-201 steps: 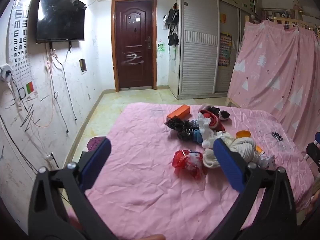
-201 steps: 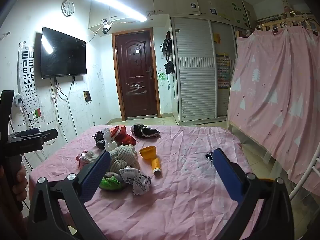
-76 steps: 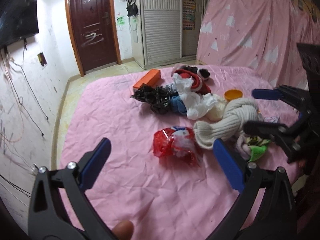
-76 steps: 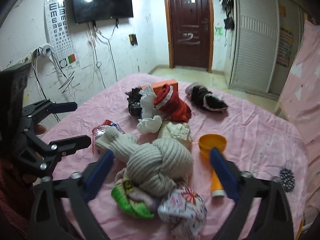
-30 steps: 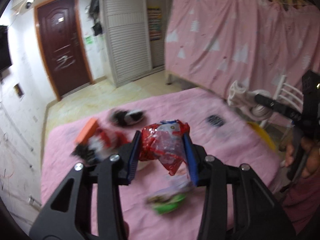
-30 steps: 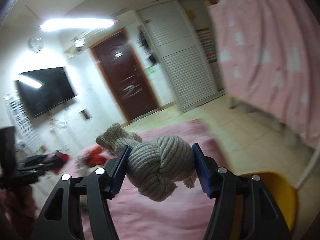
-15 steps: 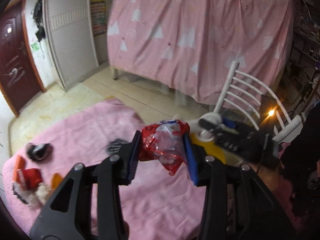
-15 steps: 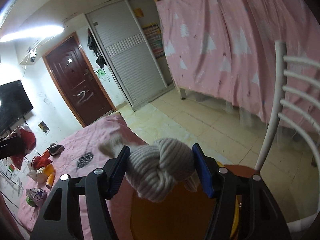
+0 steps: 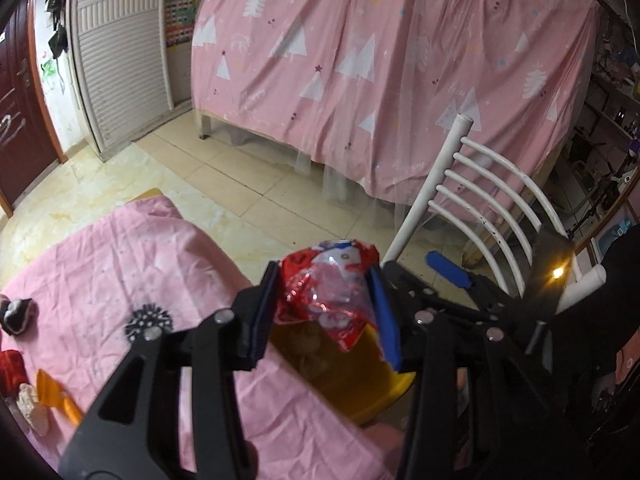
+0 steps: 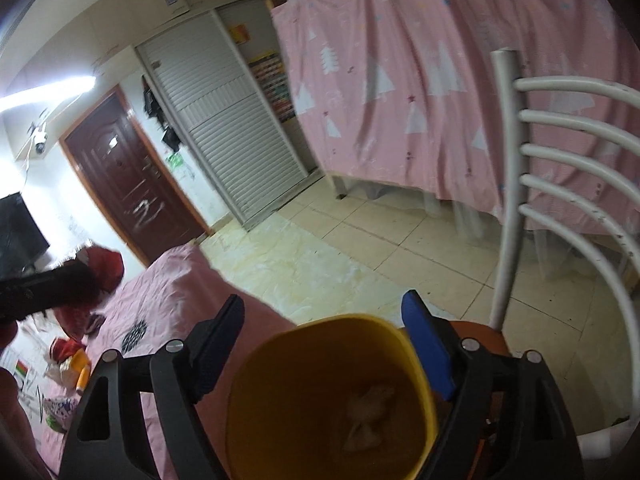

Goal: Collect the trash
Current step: 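Carry both items over the yellow bin and open both tools to drop them, then grasp the green cloth item with the left tool while the right tool approaches the Hello Kitty bag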

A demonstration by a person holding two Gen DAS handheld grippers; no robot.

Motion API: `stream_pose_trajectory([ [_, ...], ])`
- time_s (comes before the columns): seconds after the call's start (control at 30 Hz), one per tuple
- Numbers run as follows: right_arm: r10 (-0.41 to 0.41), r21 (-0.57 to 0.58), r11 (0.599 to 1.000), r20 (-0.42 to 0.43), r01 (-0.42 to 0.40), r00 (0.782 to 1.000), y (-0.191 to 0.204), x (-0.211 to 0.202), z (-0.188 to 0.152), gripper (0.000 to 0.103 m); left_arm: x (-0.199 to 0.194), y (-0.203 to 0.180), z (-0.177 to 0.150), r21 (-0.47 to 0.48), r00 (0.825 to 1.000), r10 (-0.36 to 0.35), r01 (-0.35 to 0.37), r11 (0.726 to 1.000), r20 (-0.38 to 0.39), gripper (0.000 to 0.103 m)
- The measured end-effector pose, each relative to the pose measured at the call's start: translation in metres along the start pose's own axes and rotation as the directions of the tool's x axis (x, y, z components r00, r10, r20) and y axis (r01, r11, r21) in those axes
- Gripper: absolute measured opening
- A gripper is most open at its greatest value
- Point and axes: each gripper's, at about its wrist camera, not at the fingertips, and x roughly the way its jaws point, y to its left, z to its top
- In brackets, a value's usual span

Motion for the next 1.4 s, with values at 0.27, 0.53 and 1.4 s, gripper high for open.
stream_pose_trajectory([
  [0.27,-0.003,0.063,0.998,0.036,0.001,0.999,-0.02,-0.012,0.007,0.075,0.005,-0.008,-0.001,0.001,1.0,0.022,-0.022,1.0,-0.003,0.063],
  [0.53,0.047,-0.006,0.999,0.03,-0.047,0.998,0.01,-0.011,0.008,0.075,-0.022,0.004,-0.009,-0.021,0.998,0.044,-0.043,0.999,0.039,0.063],
  [1.4,0.307,-0.335,0.886,-0.096,-0.321,0.947,0.194,-0.035,-0.043,0.079,-0.177,0.15,-0.12,-0.202,0.914,0.389,-0.361,0.91,0.117,0.07],
])
